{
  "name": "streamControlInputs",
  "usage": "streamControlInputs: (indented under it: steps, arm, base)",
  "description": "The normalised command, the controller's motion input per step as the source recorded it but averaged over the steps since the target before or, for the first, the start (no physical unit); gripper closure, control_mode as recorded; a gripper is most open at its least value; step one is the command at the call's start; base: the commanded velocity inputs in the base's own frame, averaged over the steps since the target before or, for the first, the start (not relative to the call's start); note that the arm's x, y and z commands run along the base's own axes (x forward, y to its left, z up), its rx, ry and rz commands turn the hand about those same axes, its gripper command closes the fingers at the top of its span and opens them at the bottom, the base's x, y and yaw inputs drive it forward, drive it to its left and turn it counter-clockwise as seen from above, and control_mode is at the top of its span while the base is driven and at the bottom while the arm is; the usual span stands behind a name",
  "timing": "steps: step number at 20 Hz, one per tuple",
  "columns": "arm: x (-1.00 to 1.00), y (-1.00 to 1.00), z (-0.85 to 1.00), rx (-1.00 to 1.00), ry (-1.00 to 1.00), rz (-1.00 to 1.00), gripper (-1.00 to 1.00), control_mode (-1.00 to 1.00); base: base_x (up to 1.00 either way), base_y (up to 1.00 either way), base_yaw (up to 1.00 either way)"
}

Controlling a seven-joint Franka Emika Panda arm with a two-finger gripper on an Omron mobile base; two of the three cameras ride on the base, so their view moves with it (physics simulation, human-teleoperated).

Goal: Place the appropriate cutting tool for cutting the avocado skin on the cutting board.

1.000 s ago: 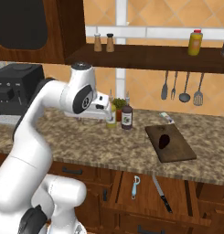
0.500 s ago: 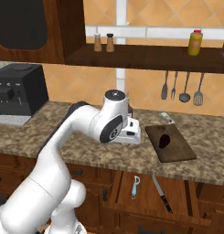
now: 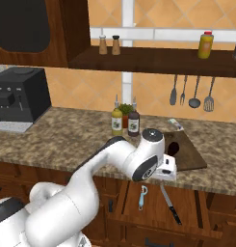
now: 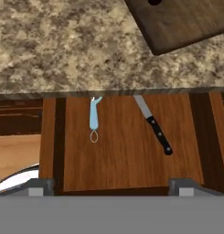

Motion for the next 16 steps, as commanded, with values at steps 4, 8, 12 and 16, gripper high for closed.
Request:
streamControlInputs:
  steps: [4,8,12,16]
  arm:
    - [0.00,-0.71,-0.70,0.00,0.24,-0.05,-1.00,-1.00]
    - [0.04,-0.40,-0.57,0.00,0.13,-0.05,-1.00,-1.00]
    - [-0.28,-0.38,-0.37,0.00,0.00,0.00,-1.00,-1.00]
    - [0.00,-0.08,-0.47,0.00,0.00,0.00,-1.00,-1.00]
  base:
    - [0.00,0.00,0.00]
    - [0.00,0.00,0.00]
    - [0.00,0.00,0.00]
    - [0.00,0.00,0.00]
